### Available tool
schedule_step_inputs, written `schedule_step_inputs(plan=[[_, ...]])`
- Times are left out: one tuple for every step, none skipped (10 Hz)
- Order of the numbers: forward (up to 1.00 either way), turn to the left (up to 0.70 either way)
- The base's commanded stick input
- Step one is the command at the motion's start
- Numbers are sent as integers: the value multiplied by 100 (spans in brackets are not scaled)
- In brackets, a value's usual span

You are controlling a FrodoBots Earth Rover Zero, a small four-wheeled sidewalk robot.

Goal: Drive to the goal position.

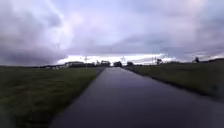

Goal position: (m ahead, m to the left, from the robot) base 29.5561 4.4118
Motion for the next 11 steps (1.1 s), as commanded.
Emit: schedule_step_inputs(plan=[[70,0],[70,0],[70,0],[70,0],[70,0],[70,0],[70,0],[70,0],[70,0],[70,0],[70,0]])
